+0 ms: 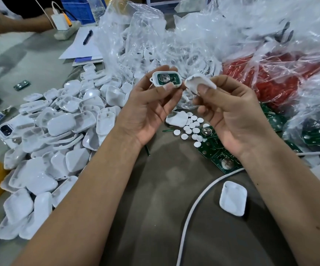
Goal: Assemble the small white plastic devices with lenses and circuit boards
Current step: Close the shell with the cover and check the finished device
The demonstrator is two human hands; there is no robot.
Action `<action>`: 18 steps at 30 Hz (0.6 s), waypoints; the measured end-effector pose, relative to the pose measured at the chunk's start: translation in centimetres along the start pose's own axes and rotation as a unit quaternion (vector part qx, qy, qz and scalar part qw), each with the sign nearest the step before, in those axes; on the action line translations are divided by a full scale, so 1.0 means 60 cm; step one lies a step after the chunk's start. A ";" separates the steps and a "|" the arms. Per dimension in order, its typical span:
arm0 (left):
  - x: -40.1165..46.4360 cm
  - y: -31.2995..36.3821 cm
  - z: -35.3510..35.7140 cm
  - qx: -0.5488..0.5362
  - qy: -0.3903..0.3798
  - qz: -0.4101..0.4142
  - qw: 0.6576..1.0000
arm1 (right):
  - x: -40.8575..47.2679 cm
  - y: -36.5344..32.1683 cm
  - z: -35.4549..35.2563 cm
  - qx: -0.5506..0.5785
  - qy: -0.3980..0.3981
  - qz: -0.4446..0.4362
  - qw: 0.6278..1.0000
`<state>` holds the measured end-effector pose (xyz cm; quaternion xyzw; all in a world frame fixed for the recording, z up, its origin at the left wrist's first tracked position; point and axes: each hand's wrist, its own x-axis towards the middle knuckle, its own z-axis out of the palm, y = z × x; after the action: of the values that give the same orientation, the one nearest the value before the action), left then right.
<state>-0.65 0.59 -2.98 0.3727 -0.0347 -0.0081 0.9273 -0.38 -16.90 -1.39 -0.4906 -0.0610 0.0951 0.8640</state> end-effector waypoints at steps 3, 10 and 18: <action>0.000 -0.002 -0.002 0.008 -0.014 0.006 1.000 | -0.003 -0.004 0.001 -0.049 0.023 -0.029 0.998; 0.001 -0.015 -0.003 0.052 -0.036 0.020 0.998 | -0.005 -0.013 -0.002 -0.040 0.011 -0.095 0.995; -0.003 -0.029 0.009 0.160 -0.041 0.071 0.984 | -0.002 -0.017 -0.008 -0.037 0.000 -0.054 0.998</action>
<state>-0.86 -1.02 -3.79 0.5120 -0.1000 0.0478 0.8518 -0.32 -17.82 -0.74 -0.5181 -0.0909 0.0458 0.8492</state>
